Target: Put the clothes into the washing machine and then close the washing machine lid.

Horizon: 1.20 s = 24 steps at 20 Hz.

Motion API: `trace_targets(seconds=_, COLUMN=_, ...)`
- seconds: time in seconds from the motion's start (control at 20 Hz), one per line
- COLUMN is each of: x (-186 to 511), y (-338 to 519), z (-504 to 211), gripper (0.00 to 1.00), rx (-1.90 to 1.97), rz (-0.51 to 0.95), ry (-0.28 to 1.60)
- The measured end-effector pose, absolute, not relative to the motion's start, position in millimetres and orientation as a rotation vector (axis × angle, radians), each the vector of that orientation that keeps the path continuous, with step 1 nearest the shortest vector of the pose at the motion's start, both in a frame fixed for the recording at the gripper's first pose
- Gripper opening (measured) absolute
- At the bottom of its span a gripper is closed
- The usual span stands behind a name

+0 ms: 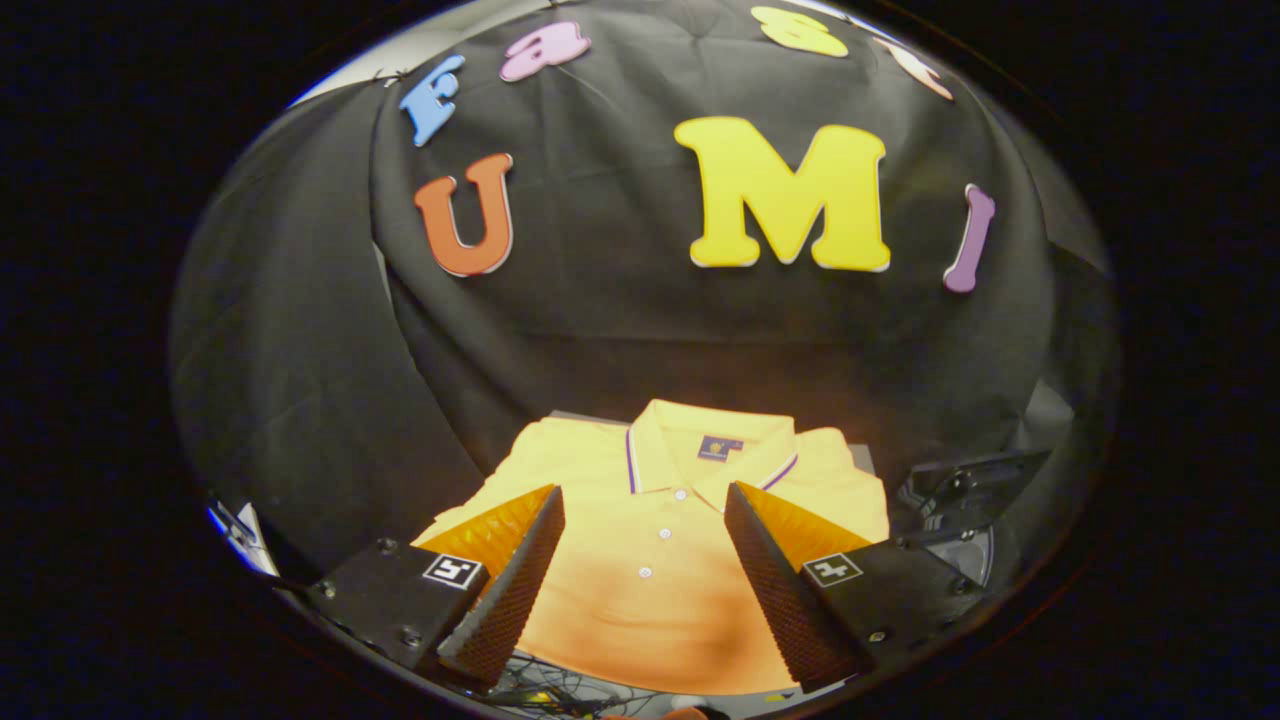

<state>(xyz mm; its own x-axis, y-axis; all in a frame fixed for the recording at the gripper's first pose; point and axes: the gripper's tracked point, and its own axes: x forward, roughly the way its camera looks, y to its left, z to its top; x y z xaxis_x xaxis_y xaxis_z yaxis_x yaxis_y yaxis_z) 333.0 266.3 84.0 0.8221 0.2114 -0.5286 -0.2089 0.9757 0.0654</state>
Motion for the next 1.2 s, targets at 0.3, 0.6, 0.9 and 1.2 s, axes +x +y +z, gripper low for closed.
trace_targets(seconds=0.3, x=356.8, y=265.4, z=47.4, gripper=1.00, rx=-0.111, rz=0.174, ry=0.834)
trace_targets(seconds=0.6, x=357.4, y=265.2, z=20.8, gripper=1.00, rx=-0.090, rz=0.118, ry=1.056)
trace_targets(seconds=0.9, x=358.9, y=264.9, z=6.6, gripper=1.00, rx=-0.098, rz=0.044, ry=1.157)
trace_targets(seconds=1.2, x=354.7, y=269.9, z=4.8, gripper=0.99, rx=-0.110, rz=0.069, ry=1.083)
